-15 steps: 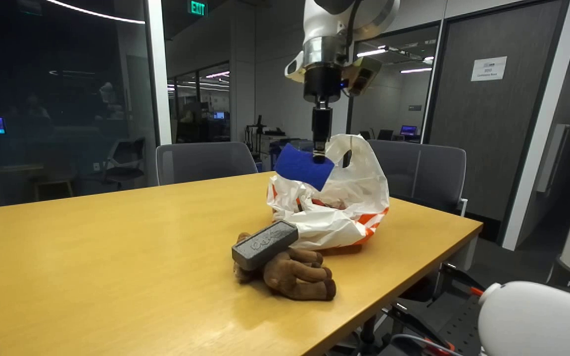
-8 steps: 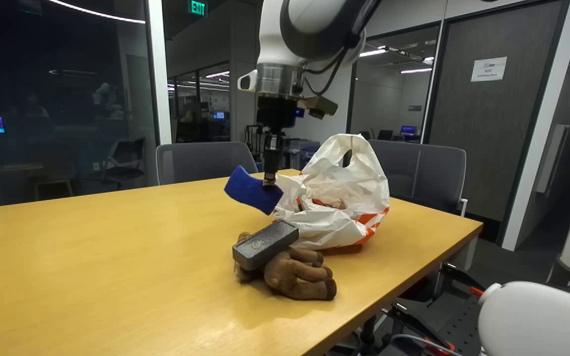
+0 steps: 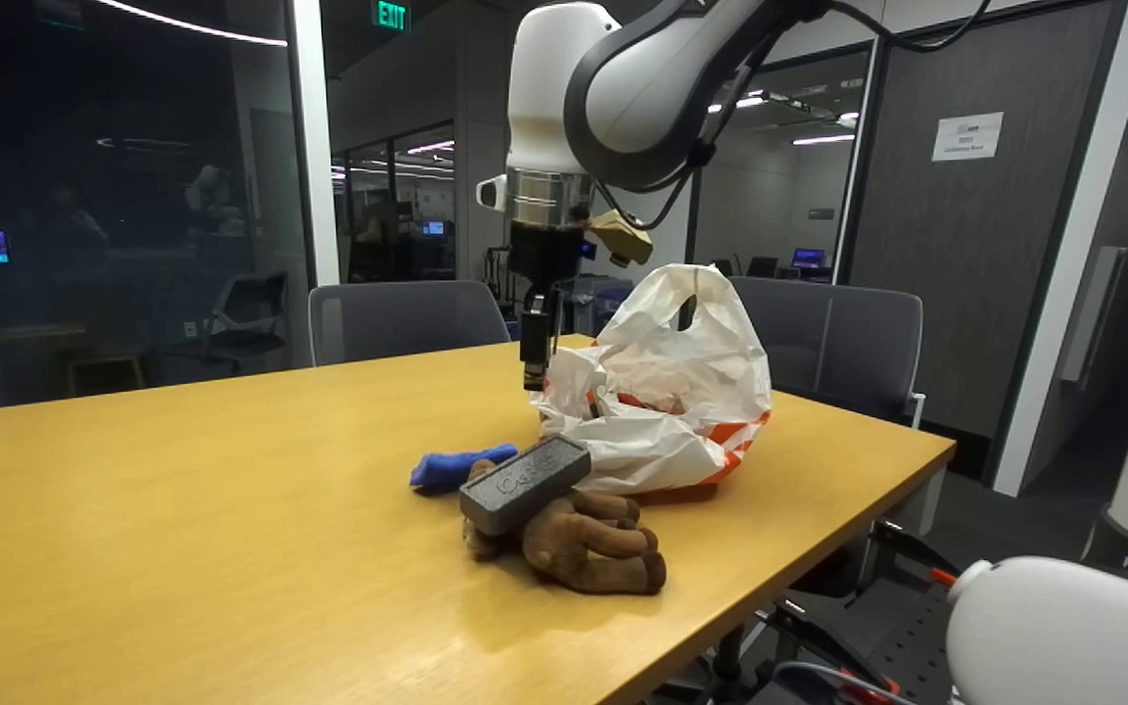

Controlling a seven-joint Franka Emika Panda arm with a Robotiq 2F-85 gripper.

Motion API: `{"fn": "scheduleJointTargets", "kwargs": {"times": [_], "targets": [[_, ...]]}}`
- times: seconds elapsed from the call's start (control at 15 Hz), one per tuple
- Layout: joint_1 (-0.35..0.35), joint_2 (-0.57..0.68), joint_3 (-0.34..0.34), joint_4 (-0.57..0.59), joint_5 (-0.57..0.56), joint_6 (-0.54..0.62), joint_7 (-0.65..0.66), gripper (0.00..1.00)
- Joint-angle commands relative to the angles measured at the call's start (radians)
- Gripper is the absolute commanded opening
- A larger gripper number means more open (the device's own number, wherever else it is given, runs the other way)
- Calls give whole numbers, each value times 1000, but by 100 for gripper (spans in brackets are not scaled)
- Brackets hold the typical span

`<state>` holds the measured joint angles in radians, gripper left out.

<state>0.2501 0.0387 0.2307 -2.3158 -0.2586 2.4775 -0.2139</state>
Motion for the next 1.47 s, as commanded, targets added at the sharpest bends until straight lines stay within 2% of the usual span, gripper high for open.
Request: {"fn": "scheduleJointTargets", "kwargs": {"times": [0.0, 0.07, 0.27, 0.4, 0.6, 0.93, 1.07, 1.27, 1.4], "targets": [[-29, -81, -25, 3, -38, -80, 76, 94], [-43, -99, -37, -2, -61, -109, 94, 100], [-87, -126, -68, -8, -127, -221, 161, 100], [-117, -116, -92, -6, -120, -308, 167, 100], [-141, -64, -123, -4, -29, -403, 104, 100], [-184, 4, -165, -18, 27, -285, 79, 100], [-197, 16, -176, -34, 36, -155, 57, 100], [-216, 44, -170, -41, 191, 0, -77, 100], [-223, 61, -155, -42, 320, 52, -166, 100]]}}
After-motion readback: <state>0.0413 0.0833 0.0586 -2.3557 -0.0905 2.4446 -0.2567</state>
